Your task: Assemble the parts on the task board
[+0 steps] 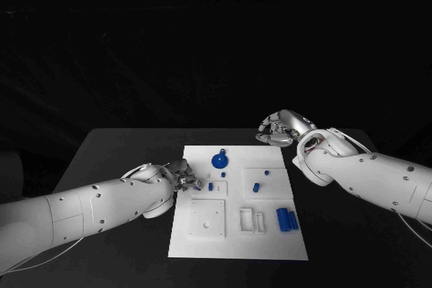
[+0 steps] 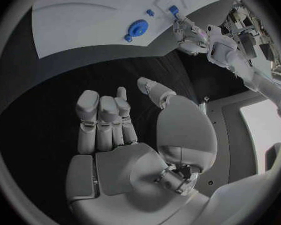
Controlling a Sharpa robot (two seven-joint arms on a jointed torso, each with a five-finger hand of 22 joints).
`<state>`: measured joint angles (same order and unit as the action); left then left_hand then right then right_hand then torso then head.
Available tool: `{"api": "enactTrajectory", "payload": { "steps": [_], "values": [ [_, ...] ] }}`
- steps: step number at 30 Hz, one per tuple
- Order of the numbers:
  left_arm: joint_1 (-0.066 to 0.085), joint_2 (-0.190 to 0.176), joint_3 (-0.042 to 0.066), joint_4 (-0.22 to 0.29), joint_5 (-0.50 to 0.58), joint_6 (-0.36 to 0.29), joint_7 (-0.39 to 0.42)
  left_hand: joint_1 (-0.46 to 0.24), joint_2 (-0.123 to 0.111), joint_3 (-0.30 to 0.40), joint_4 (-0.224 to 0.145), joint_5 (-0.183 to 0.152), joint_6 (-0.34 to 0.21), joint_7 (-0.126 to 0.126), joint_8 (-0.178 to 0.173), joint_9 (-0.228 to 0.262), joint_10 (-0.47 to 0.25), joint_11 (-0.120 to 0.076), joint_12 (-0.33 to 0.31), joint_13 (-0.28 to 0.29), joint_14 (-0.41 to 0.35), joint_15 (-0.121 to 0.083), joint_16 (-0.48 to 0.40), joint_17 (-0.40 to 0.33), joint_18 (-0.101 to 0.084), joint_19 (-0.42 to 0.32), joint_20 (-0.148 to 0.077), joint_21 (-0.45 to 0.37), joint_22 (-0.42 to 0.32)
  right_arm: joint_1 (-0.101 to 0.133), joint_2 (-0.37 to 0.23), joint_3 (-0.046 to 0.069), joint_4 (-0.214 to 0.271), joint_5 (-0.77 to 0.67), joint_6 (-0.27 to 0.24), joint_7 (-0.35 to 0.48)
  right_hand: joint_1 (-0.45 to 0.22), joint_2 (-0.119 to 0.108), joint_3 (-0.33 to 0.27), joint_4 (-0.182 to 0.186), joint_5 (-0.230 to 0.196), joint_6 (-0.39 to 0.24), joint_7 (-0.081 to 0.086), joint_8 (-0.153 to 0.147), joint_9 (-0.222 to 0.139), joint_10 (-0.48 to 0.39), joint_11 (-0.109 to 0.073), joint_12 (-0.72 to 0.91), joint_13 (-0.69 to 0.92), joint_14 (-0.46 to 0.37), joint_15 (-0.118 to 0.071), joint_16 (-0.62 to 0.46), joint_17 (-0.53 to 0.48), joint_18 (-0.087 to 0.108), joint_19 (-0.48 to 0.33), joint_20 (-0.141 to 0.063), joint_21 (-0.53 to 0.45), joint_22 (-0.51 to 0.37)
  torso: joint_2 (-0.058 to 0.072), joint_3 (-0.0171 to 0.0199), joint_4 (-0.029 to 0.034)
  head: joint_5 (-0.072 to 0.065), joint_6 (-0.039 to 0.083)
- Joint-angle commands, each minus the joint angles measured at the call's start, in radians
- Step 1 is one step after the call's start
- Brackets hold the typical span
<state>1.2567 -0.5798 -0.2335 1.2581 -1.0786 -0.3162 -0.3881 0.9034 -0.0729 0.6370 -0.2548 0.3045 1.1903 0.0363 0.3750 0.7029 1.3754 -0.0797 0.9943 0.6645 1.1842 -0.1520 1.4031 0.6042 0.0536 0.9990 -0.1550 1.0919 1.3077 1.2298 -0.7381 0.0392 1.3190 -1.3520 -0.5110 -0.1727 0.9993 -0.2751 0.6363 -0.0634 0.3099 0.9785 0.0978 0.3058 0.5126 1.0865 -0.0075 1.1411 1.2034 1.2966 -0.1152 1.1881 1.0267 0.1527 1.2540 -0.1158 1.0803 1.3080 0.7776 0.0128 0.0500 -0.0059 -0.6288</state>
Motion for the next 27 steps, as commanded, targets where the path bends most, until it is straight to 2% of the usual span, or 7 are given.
{"api": "enactTrajectory", "payload": {
  "steps": [1, 14, 15, 16, 19, 21, 27],
  "values": [
    [-0.010, -0.003, -0.008, -0.007, -0.009, 0.038, -0.030, 0.009, 0.001, -0.001, -0.004, 0.002, 0.057, -0.050, 0.007, -0.001, 0.039, -0.044, 0.006, 0.001, 0.047, -0.063, 0.006, 0.002, 0.018, 0.008, -0.119, 0.005, 0.019, -0.001, 0.000, 0.000, 0.001, -0.003, 0.010, 0.009, -0.011, 0.002, -0.005, 0.002, 0.005, 0.000, 0.007, -0.004, 0.002, -0.006, 0.001, -0.003, -0.001, 0.009, -0.001, -0.005, 0.001, 0.109, -0.001, -0.006, -0.005, 0.005, 0.000, -0.0003, 0.0000, 0.001, 0.000],
    [-0.010, -0.001, -0.007, -0.005, -0.007, 0.035, -0.025, 0.006, -0.002, -0.005, 0.004, 0.002, 0.060, -0.052, 0.012, -0.001, 0.039, -0.044, 0.013, 0.004, 0.048, -0.064, 0.012, 0.004, 0.018, 0.009, -0.118, 0.009, 0.019, -0.001, -0.001, 0.000, 0.001, -0.003, 0.009, 0.009, -0.012, 0.002, -0.005, 0.003, 0.007, 0.000, 0.007, -0.004, 0.002, -0.006, 0.001, -0.003, -0.001, 0.009, -0.001, -0.005, 0.002, 0.109, -0.001, -0.006, -0.006, 0.005, 0.000, -0.0005, -0.0002, 0.001, 0.000],
    [-0.010, -0.001, -0.007, -0.005, -0.006, 0.035, -0.025, 0.002, -0.008, -0.008, 0.011, -0.028, 0.060, -0.053, 0.013, -0.002, 0.038, -0.044, 0.015, 0.004, 0.047, -0.064, 0.013, 0.003, 0.019, 0.009, -0.119, 0.009, 0.018, -0.001, -0.001, 0.000, 0.001, -0.003, 0.009, 0.009, -0.012, 0.002, -0.005, 0.003, 0.008, 0.000, 0.007, -0.004, 0.002, -0.006, 0.001, -0.003, -0.001, 0.009, -0.001, -0.005, 0.002, 0.109, -0.001, -0.006, -0.006, 0.005, 0.000, -0.0005, 0.0002, 0.001, 0.000],
    [-0.010, -0.001, -0.007, -0.006, -0.006, 0.035, -0.025, -0.008, -0.024, -0.011, 0.029, -0.097, 0.059, -0.056, 0.015, -0.002, 0.037, -0.041, 0.017, 0.004, 0.045, -0.064, 0.014, 0.003, 0.020, 0.009, -0.119, 0.009, 0.017, -0.001, -0.001, 0.000, 0.001, -0.003, 0.009, 0.009, -0.012, 0.002, -0.005, 0.003, 0.008, 0.000, 0.007, -0.004, 0.002, -0.006, 0.001, -0.003, -0.001, 0.009, -0.001, -0.005, 0.002, 0.109, -0.001, -0.006, -0.006, 0.006, 0.000, -0.0005, 0.0002, 0.001, 0.000],
    [-0.010, -0.001, -0.007, -0.006, -0.004, 0.035, -0.025, -0.010, -0.041, -0.008, 0.047, -0.102, 0.058, -0.052, 0.017, -0.004, 0.035, -0.045, 0.019, 0.003, 0.044, -0.065, 0.015, 0.002, 0.021, 0.009, -0.119, 0.009, 0.016, -0.001, -0.001, 0.000, 0.001, -0.003, 0.009, 0.009, -0.012, 0.002, -0.006, 0.003, 0.009, 0.000, 0.007, -0.004, 0.002, -0.006, 0.001, -0.003, -0.001, 0.009, -0.001, -0.005, 0.002, 0.109, -0.001, -0.006, -0.006, 0.006, 0.000, -0.0001, 0.0000, 0.001, 0.000],
    [-0.010, 0.000, -0.007, -0.007, -0.003, 0.038, -0.024, -0.021, -0.069, -0.007, 0.080, -0.156, 0.057, -0.054, 0.020, -0.005, 0.035, -0.044, 0.022, 0.001, 0.044, -0.066, 0.016, 0.001, 0.023, 0.009, -0.119, 0.009, 0.015, -0.001, -0.001, 0.000, 0.001, -0.003, 0.009, 0.009, -0.012, 0.002, -0.006, 0.003, 0.009, 0.000, 0.007, -0.004, 0.002, -0.006, 0.001, -0.003, -0.001, 0.009, -0.001, -0.005, 0.002, 0.109, -0.001, -0.005, -0.006, 0.006, 0.000, 0.0002, -0.0003, 0.001, 0.000],
    [-0.010, 0.000, -0.007, -0.007, -0.002, 0.038, -0.023, -0.035, -0.107, 0.001, 0.129, -0.172, 0.056, -0.053, 0.024, -0.007, 0.034, -0.046, 0.025, -0.001, 0.043, -0.067, 0.019, -0.001, 0.025, 0.009, -0.119, 0.010, 0.015, -0.001, -0.002, 0.000, 0.002, -0.003, 0.008, 0.008, -0.014, 0.001, -0.006, 0.004, 0.011, 0.000, 0.008, -0.004, 0.002, -0.006, 0.001, -0.003, -0.002, 0.009, -0.001, -0.006, 0.002, 0.109, -0.001, -0.005, -0.006, 0.006, 0.000, 0.0006, -0.0008, 0.002, -0.001]
  ]
}}
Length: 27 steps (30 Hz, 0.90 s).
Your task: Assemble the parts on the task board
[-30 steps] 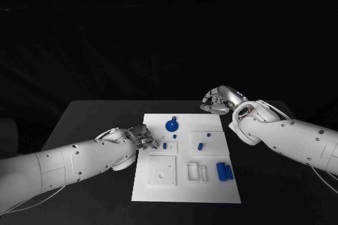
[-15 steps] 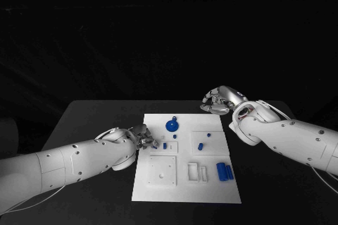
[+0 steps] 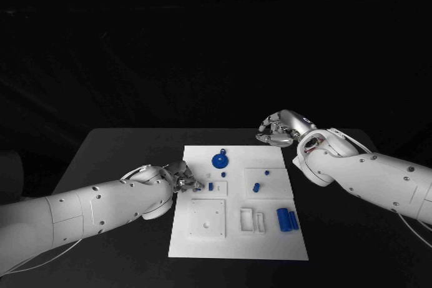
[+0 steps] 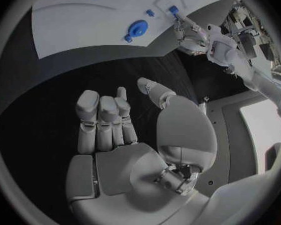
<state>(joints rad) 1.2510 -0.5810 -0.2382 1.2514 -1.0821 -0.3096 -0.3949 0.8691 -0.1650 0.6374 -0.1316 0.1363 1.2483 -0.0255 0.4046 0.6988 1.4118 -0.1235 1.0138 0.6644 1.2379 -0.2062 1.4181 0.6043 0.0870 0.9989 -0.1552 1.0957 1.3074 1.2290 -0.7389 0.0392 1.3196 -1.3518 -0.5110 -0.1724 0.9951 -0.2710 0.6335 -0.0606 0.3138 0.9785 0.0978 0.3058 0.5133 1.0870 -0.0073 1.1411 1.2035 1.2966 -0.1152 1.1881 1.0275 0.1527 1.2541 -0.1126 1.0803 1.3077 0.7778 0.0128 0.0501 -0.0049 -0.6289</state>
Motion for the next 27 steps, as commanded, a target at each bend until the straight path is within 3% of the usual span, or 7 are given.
{"api": "enactTrajectory", "payload": {
  "steps": [1, 4, 16, 17, 19, 23, 27],
  "values": [
    [-0.005, 0.001, -0.003, 0.000, 0.002, 0.032, -0.016, -0.003, -0.020, 0.001, 0.014, -0.006, -0.003, 0.008, -0.005, -0.003, -0.003, -0.002, 0.007, -0.001, -0.010, -0.013, 0.004, -0.001, -0.008, 0.009, -0.119, 0.006, 0.015, 0.000, -0.001, 0.000, 0.001, -0.003, 0.008, 0.008, -0.010, -0.003, -0.004, 0.001, 0.007, 0.000, 0.008, -0.004, 0.001, -0.007, 0.001, -0.003, -0.002, 0.009, -0.001, -0.006, 0.001, 0.109, -0.001, -0.009, -0.006, 0.006, 0.000, 0.0009, -0.0009, 0.001, -0.001],
    [-0.005, 0.002, -0.003, -0.001, 0.003, 0.033, -0.016, -0.009, -0.037, 0.004, 0.037, -0.009, -0.004, 0.008, -0.002, -0.004, -0.003, -0.002, 0.009, -0.002, -0.011, -0.014, 0.006, -0.002, -0.007, 0.009, -0.119, 0.007, 0.015, 0.000, -0.001, 0.000, 0.001, -0.003, 0.008, 0.008, -0.010, -0.003, -0.004, 0.001, 0.008, 0.000, 0.008, -0.004, 0.001, -0.007, 0.001, -0.003, -0.002, 0.009, -0.001, -0.006, 0.001, 0.109, -0.001, -0.009, -0.006, 0.006, 0.000, 0.0009, -0.0009, 0.000, 0.000],
    [-0.005, 0.004, -0.003, -0.008, 0.007, 0.023, -0.015, -0.008, -0.037, 0.006, 0.047, -0.010, -0.004, 0.008, -0.001, -0.004, -0.003, -0.003, 0.010, -0.002, -0.011, -0.014, 0.007, -0.002, -0.006, 0.009, -0.119, 0.008, 0.015, -0.001, -0.001, 0.000, 0.001, -0.003, 0.008, 0.009, -0.012, -0.003, -0.004, 0.002, 0.009, 0.000, 0.008, -0.004, 0.002, -0.007, 0.001, -0.003, -0.002, 0.009, 0.000, -0.006, 0.001, 0.109, -0.001, -0.009, -0.006, 0.006, 0.000, 0.0000, -0.0006, -0.001, 0.001],
    [-0.005, 0.004, -0.002, -0.010, 0.007, 0.022, -0.015, -0.011, -0.041, 0.007, 0.058, -0.018, -0.004, 0.007, 0.001, -0.004, -0.004, -0.002, 0.011, -0.003, -0.012, -0.014, 0.007, -0.002, -0.006, 0.009, -0.119, 0.008, 0.015, -0.001, -0.001, 0.000, 0.001, -0.003, 0.008, 0.009, -0.012, -0.003, -0.004, 0.002, 0.010, 0.000, 0.008, -0.004, 0.002, -0.007, 0.001, -0.003, -0.002, 0.009, 0.000, -0.006, 0.001, 0.109, -0.001, -0.009, -0.006, 0.006, 0.000, -0.0001, -0.0007, -0.001, 0.001],
    [-0.005, 0.005, -0.002, -0.014, 0.008, 0.021, -0.015, -0.025, -0.053, 0.006, 0.086, -0.082, -0.005, 0.007, 0.003, -0.004, -0.004, -0.003, 0.012, -0.003, -0.012, -0.014, 0.008, -0.003, -0.005, 0.008, -0.119, 0.008, 0.015, -0.001, -0.001, 0.000, 0.001, -0.003, 0.008, 0.009, -0.012, -0.003, -0.005, 0.002, 0.010, 0.000, 0.008, -0.004, 0.002, -0.007, 0.001, -0.003, -0.002, 0.009, 0.000, -0.006, 0.001, 0.109, -0.001, -0.009, -0.006, 0.006, 0.001, 0.0000, -0.0008, -0.001, 0.001],
    [-0.005, 0.007, -0.002, -0.023, 0.016, 0.016, -0.013, -0.045, -0.089, 0.012, 0.138, -0.088, -0.007, 0.007, 0.007, -0.002, -0.005, -0.004, 0.014, -0.003, -0.014, -0.015, 0.011, -0.003, -0.002, 0.008, -0.119, 0.009, 0.014, -0.001, 0.000, 0.000, 0.000, -0.003, 0.008, 0.009, -0.012, -0.003, -0.005, 0.002, 0.010, 0.000, 0.008, -0.004, 0.002, -0.007, 0.001, -0.003, -0.002, 0.009, 0.000, -0.006, 0.001, 0.109, -0.001, -0.009, -0.006, 0.006, 0.000, 0.0000, -0.0012, -0.002, 0.003],
    [-0.005, 0.005, -0.002, -0.028, 0.020, 0.010, -0.010, -0.062, -0.110, 0.010, 0.176, -0.087, -0.011, 0.007, 0.010, 0.001, -0.006, -0.004, 0.015, -0.003, -0.015, -0.015, 0.012, -0.003, -0.001, 0.007, -0.119, 0.010, 0.014, -0.002, 0.000, 0.000, 0.000, -0.003, 0.008, 0.009, -0.012, -0.003, -0.005, 0.002, 0.011, 0.000, 0.008, -0.005, 0.002, -0.007, 0.001, -0.003, -0.002, 0.009, -0.001, -0.006, 0.001, 0.109, -0.001, -0.009, -0.006, 0.006, 0.001, 0.0000, -0.0010, -0.003, 0.002]
  ]
}}
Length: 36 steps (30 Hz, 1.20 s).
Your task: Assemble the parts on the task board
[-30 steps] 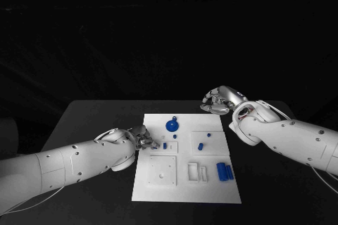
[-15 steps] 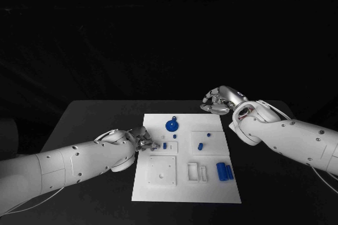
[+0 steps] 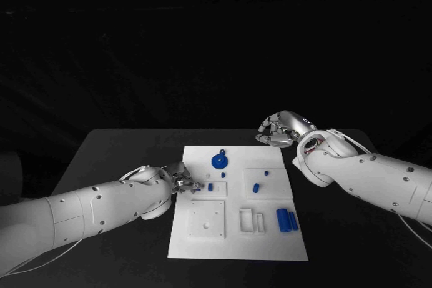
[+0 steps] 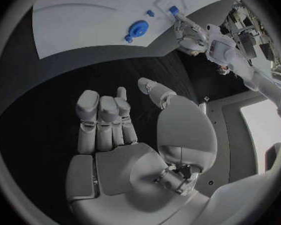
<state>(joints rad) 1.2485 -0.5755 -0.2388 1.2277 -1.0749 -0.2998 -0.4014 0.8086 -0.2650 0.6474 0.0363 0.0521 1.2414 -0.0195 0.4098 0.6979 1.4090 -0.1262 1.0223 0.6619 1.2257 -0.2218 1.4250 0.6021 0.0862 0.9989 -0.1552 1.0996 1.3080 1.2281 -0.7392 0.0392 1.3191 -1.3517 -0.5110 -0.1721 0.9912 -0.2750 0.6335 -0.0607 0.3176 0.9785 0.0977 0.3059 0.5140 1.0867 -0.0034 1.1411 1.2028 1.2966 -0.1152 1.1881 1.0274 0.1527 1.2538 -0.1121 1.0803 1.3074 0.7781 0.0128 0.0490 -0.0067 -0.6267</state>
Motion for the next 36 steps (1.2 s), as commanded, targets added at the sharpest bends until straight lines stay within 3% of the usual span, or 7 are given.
{"api": "enactTrajectory", "payload": {
  "steps": [1, 6, 9, 23, 31, 36],
  "values": [
    [-0.002, -0.001, -0.001, -0.007, 0.017, -0.001, -0.001, -0.009, -0.016, -0.003, 0.020, -0.003, -0.005, 0.001, 0.006, 0.002, -0.004, -0.001, 0.007, 0.000, -0.003, 0.000, 0.006, -0.001, 0.000, 0.006, -0.119, 0.007, 0.013, -0.001, 0.001, 0.000, 0.000, -0.004, 0.008, 0.009, -0.008, 0.001, -0.005, 0.002, 0.007, 0.000, 0.008, -0.005, 0.001, -0.007, -0.003, -0.003, -0.001, 0.009, -0.001, -0.006, 0.001, 0.109, -0.001, -0.009, -0.006, 0.007, 0.000, -0.0001, 0.0001, -0.001, 0.000],
    [-0.002, -0.001, -0.001, -0.012, 0.035, -0.005, 0.004, -0.029, -0.028, -0.024, 0.041, -0.003, -0.008, 0.001, 0.007, 0.003, -0.006, -0.001, 0.008, 0.000, -0.006, 0.000, 0.007, -0.001, 0.001, 0.002, -0.118, 0.007, 0.014, -0.002, 0.001, 0.000, 0.000, -0.003, 0.008, 0.009, -0.009, 0.001, -0.005, 0.002, 0.007, 0.000, 0.008, -0.005, 0.001, -0.007, -0.003, -0.003, -0.001, 0.009, -0.001, -0.006, 0.001, 0.109, -0.001, -0.009, -0.007, 0.007, 0.000, 0.0001, 0.0004, -0.002, -0.001],
    [-0.002, -0.003, -0.001, -0.013, 0.054, -0.008, 0.009, -0.054, -0.020, -0.094, 0.041, -0.002, -0.013, 0.000, 0.010, 0.007, -0.010, -0.002, 0.008, 0.001, -0.011, -0.002, 0.008, -0.001, 0.005, -0.010, -0.119, 0.008, 0.016, -0.002, 0.000, 0.000, 0.000, -0.003, 0.008, 0.009, -0.009, 0.001, -0.005, 0.002, 0.008, 0.000, 0.008, -0.005, 0.001, -0.007, -0.003, -0.003, -0.001, 0.009, -0.001, -0.006, 0.001, 0.109, -0.001, -0.009, -0.007, 0.007, 0.000, 0.0004, -0.0005, -0.001, 0.000],
    [-0.002, -0.004, -0.001, -0.014, 0.101, -0.010, 0.027, -0.047, -0.022, -0.126, 0.051, -0.002, -0.019, -0.001, 0.012, 0.008, -0.013, -0.003, 0.007, 0.000, -0.015, -0.005, 0.008, -0.002, 0.011, -0.016, -0.120, 0.006, 0.013, -0.003, 0.000, 0.000, 0.001, -0.003, 0.008, 0.009, -0.009, 0.001, -0.006, 0.003, 0.009, 0.000, 0.008, -0.005, 0.001, -0.007, -0.003, -0.003, -0.001, 0.009, -0.001, -0.006, 0.001, 0.109, -0.001, -0.009, -0.007, 0.007, 0.000, 0.0009, 0.0011, -0.002, 0.001],
    [-0.002, -0.004, 0.000, -0.010, 0.112, -0.017, 0.033, 0.011, 0.005, -0.128, 0.034, -0.002, -0.023, 0.000, 0.012, 0.009, -0.013, -0.002, 0.005, -0.001, -0.017, -0.005, 0.007, -0.003, 0.013, -0.017, -0.119, 0.008, 0.013, -0.003, 0.000, 0.000, 0.001, -0.003, 0.009, 0.008, -0.008, 0.003, -0.005, 0.002, 0.010, 0.000, 0.008, -0.005, 0.002, -0.007, -0.003, -0.003, -0.002, 0.009, -0.001, -0.007, 0.002, 0.109, -0.001, -0.009, -0.007, 0.007, 0.000, 0.0006, 0.0002, -0.002, 0.000],
    [-0.002, -0.006, 0.001, -0.006, 0.115, -0.025, 0.036, 0.058, 0.048, -0.157, 0.002, -0.001, -0.026, 0.003, 0.011, 0.008, -0.013, 0.000, 0.003, -0.002, -0.018, -0.003, 0.005, -0.005, 0.011, -0.020, -0.115, 0.009, 0.013, -0.003, 0.000, 0.000, 0.001, -0.003, 0.009, 0.007, -0.007, 0.004, -0.004, 0.002, 0.011, 0.000, 0.007, -0.005, 0.002, -0.007, -0.004, -0.003, -0.002, 0.009, -0.001, -0.007, 0.002, 0.109, -0.001, -0.009, -0.007, 0.007, -0.001, 0.0010, 0.0011, -0.002, 0.001]
  ]
}}
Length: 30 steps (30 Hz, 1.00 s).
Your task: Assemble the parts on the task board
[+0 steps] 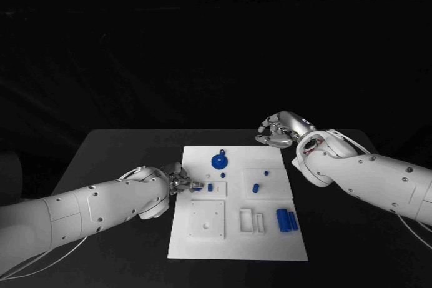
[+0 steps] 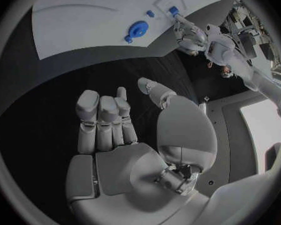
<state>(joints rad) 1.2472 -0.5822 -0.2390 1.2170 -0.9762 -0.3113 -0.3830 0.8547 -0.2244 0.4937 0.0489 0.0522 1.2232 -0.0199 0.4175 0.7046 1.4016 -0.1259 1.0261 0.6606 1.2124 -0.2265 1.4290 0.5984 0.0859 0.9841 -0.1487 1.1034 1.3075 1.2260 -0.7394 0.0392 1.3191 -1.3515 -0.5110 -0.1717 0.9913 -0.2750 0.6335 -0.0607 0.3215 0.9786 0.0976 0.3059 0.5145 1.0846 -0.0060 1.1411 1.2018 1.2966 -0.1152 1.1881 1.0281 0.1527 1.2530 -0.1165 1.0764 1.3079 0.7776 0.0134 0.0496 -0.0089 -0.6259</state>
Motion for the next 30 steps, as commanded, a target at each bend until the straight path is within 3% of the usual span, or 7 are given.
{"api": "enactTrajectory", "payload": {
  "steps": [1, 2, 4, 11, 19, 30],
  "values": [
    [0.000, 0.000, 0.001, 0.005, 0.017, -0.014, 0.017, 0.018, 0.013, -0.006, -0.016, 0.000, -0.007, 0.003, 0.003, 0.001, -0.006, -0.001, -0.001, -0.001, -0.005, 0.002, 0.001, -0.002, 0.011, -0.006, -0.121, 0.005, 0.013, -0.001, 0.000, 0.000, 0.001, -0.004, 0.009, 0.007, -0.007, 0.004, -0.004, 0.002, 0.007, 0.000, 0.007, -0.005, 0.001, -0.005, -0.001, -0.003, -0.001, 0.009, -0.001, -0.007, 0.001, 0.109, 0.000, -0.005, -0.003, 0.006, -0.001, 0.0002, 0.0006, 0.000, 0.000],
    [0.000, 0.000, 0.001, 0.005, 0.017, -0.014, 0.018, 0.027, 0.023, -0.012, -0.023, 0.003, -0.007, 0.003, 0.002, 0.000, -0.006, -0.001, -0.001, -0.001, -0.005, 0.002, 0.000, -0.003, 0.011, -0.006, -0.121, 0.005, 0.013, -0.001, 0.000, 0.000, 0.001, -0.004, 0.009, 0.007, -0.007, 0.005, -0.003, 0.002, 0.007, 0.000, 0.007, -0.005, 0.001, -0.005, -0.001, -0.003, -0.001, 0.009, -0.001, -0.007, 0.001, 0.109, 0.000, -0.005, -0.003, 0.006, 0.000, 0.0001, 0.0010, 0.000, 0.001],
    [0.000, 0.001, 0.001, 0.004, 0.018, -0.013, 0.018, 0.056, 0.058, -0.032, -0.059, 0.042, -0.007, 0.004, 0.000, -0.004, -0.007, 0.000, -0.001, -0.002, -0.004, 0.003, -0.001, -0.004, 0.009, -0.008, -0.119, 0.004, 0.013, -0.001, 0.000, 0.000, 0.001, -0.004, 0.009, 0.007, -0.006, 0.005, -0.003, 0.002, 0.007, 0.000, 0.007, -0.005, 0.001, -0.005, -0.001, -0.003, -0.001, 0.010, -0.001, -0.007, 0.001, 0.109, 0.000, -0.005, -0.003, 0.006, 0.000, 0.0000, 0.0008, 0.000, 0.001],
    [0.000, -0.002, 0.001, -0.001, 0.018, 0.000, 0.012, 0.098, 0.096, -0.060, -0.133, 0.106, -0.004, 0.004, -0.003, -0.012, -0.006, 0.001, -0.002, -0.005, -0.004, 0.004, -0.003, -0.007, 0.007, -0.008, -0.118, 0.002, 0.011, -0.001, -0.001, 0.000, 0.001, -0.004, 0.009, 0.008, -0.006, 0.005, -0.002, 0.002, 0.008, 0.000, 0.007, -0.005, 0.001, -0.005, -0.001, -0.003, -0.001, 0.010, -0.001, -0.007, 0.001, 0.109, 0.000, -0.005, -0.004, 0.006, 0.000, -0.0001, -0.0002, 0.000, 0.002],
    [0.000, -0.007, 0.001, -0.010, 0.014, 0.034, -0.005, 0.095, 0.093, -0.067, -0.145, 0.104, -0.002, 0.005, -0.003, -0.015, -0.006, 0.002, -0.002, -0.006, -0.003, 0.004, -0.003, -0.008, 0.005, -0.007, -0.116, 0.000, 0.010, -0.002, -0.001, 0.000, 0.001, -0.004, 0.008, 0.008, -0.007, 0.005, -0.003, 0.002, 0.008, 0.000, 0.008, -0.005, 0.002, -0.005, -0.001, -0.003, -0.001, 0.010, -0.001, -0.007, 0.001, 0.109, 0.000, -0.005, -0.004, 0.007, 0.000, -0.0002, 0.0008, 0.000, 0.002],
    [0.000, -0.009, 0.001, -0.021, -0.004, 0.081, -0.022, 0.058, 0.060, -0.065, -0.116, 0.094, 0.002, 0.003, -0.004, -0.020, -0.004, 0.001, -0.002, -0.009, -0.001, 0.004, -0.002, -0.009, 0.005, -0.003, -0.117, -0.005, 0.007, -0.002, -0.002, 0.000, 0.001, -0.003, 0.008, 0.008, -0.009, 0.004, -0.003, 0.003, 0.008, 0.000, 0.008, -0.006, 0.002, -0.005, -0.001, -0.003, -0.001, 0.010, -0.001, -0.007, 0.001, 0.109, 0.000, -0.005, -0.004, 0.007, 0.000, -0.0007, 0.0001, 0.001, 0.001]
  ]
}}
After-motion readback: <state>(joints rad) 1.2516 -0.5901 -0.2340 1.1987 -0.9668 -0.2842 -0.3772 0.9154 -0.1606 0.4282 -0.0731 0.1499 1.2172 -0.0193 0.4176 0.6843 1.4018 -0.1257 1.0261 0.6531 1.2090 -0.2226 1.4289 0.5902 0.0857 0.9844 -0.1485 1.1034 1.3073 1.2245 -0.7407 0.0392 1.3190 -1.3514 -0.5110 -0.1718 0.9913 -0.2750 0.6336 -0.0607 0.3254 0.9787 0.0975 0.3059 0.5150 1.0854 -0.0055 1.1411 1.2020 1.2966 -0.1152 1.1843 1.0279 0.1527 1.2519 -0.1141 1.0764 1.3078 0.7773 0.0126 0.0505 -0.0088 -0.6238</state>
